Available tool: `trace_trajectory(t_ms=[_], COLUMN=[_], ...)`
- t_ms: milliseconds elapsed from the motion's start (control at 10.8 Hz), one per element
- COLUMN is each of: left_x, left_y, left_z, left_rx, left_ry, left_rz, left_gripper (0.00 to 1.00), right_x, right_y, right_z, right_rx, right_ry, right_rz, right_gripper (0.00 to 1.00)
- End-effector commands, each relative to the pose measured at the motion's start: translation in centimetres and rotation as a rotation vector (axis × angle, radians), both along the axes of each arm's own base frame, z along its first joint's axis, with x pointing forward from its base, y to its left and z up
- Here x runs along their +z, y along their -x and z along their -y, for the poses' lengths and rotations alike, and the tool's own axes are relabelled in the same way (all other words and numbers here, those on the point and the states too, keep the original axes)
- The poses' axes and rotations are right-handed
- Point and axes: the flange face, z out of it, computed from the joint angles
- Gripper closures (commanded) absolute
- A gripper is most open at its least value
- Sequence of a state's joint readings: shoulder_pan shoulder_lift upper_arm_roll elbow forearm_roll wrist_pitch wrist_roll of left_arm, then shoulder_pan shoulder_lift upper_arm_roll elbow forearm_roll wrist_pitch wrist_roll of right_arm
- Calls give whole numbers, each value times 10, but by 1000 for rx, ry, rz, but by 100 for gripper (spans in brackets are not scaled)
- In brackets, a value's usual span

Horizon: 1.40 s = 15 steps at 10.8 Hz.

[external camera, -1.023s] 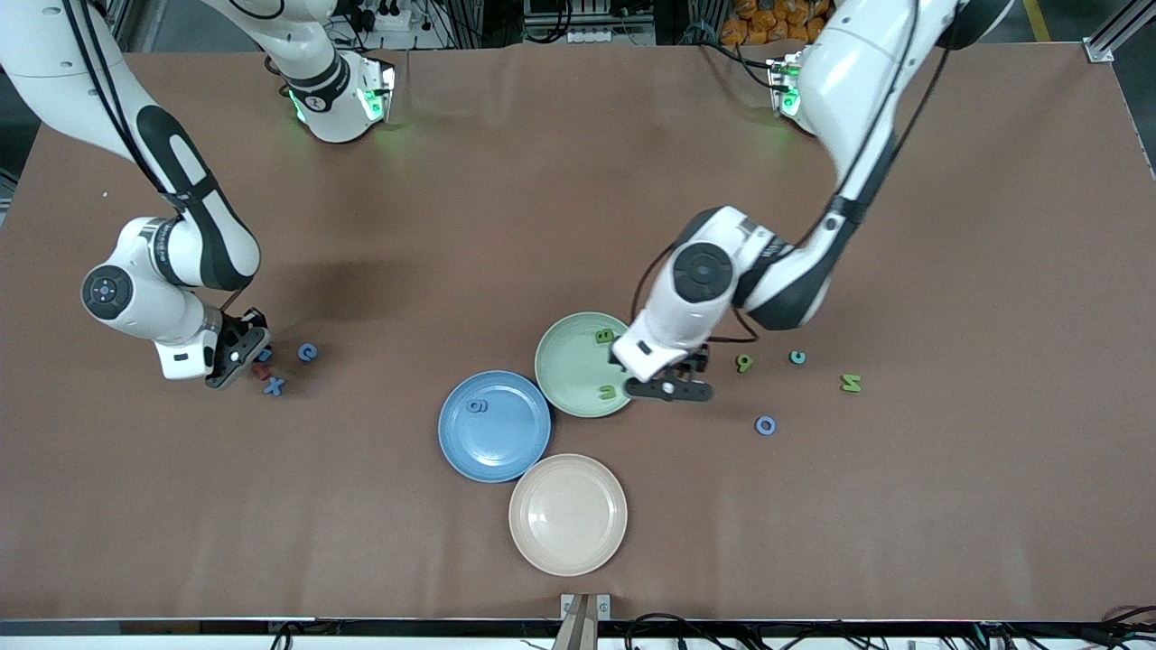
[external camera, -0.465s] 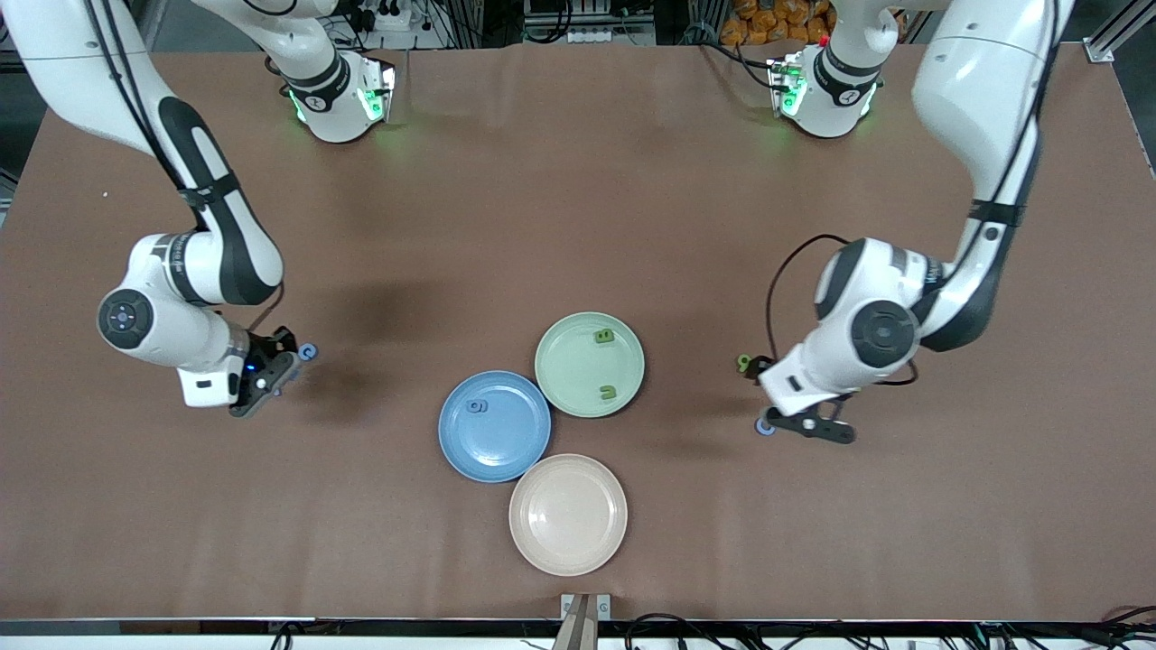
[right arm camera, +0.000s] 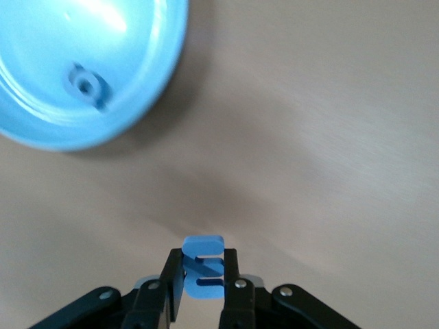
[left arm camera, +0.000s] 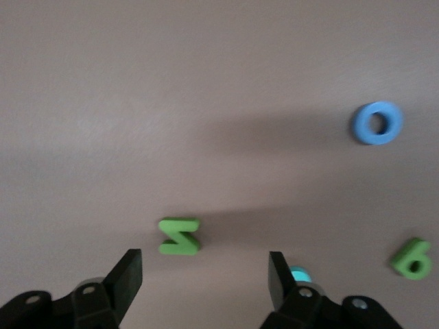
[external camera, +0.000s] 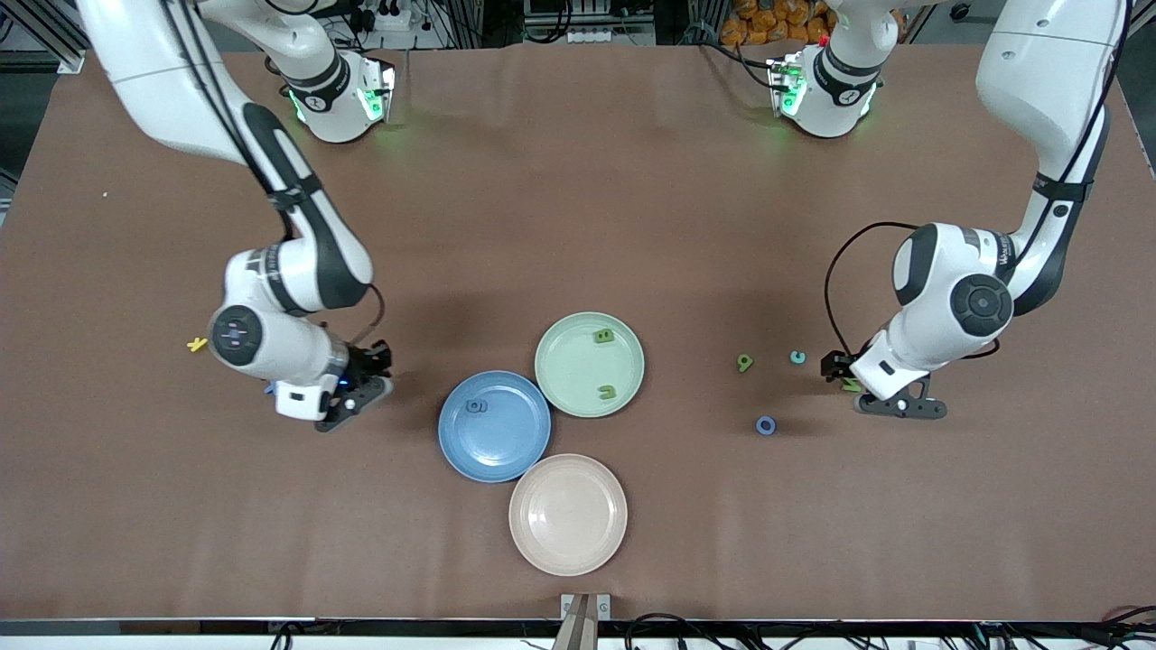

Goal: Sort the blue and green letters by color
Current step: 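Carry the blue E onto the blue plate and open the right gripper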

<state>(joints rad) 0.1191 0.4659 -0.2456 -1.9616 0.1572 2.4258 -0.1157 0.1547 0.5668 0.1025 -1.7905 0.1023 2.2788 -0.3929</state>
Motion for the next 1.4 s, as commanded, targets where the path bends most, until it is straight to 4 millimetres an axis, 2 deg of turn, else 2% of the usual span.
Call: trace_trajectory(t_ms=[0, 93, 279, 465, 651, 1023, 1116, 1209, 1302], left_x=[-29, -34, -40, -47, -50, -58, -62, -61, -66], left_y=[32, 32, 33, 31, 30, 16, 15, 13, 13], left_z=[-22, -33, -39, -38, -37, -35, -34, -32, -31], left_rx=[-3, -9, -30, -30, -33, -37, -38, -40, -39], left_ry=[-24, -37, -53, -45, -44, -36, -34, -33, -31], left_rz=[76, 92, 89, 90, 93, 100, 96, 99, 93], left_gripper=[22, 22, 24, 26, 26, 29, 30, 32, 33], right_x=[1, 3, 11, 14, 23, 31, 33, 32, 32], right_y=[-14, -15, -13, -17, -22, -30, -32, -33, -35], right_z=[-65, -76, -112, -118, -141, -145, -145, -144, -138], right_rx=[-144, -176, -236, -250, -231, -242, -243, -245, -252], right_ry=[-9, -9, -50, -73, -95, -132, -136, -138, -135], right_rz=[3, 3, -1, 6, 33, 76, 89, 93, 94], right_gripper=[100, 100, 100, 100, 100, 100, 64, 1, 0])
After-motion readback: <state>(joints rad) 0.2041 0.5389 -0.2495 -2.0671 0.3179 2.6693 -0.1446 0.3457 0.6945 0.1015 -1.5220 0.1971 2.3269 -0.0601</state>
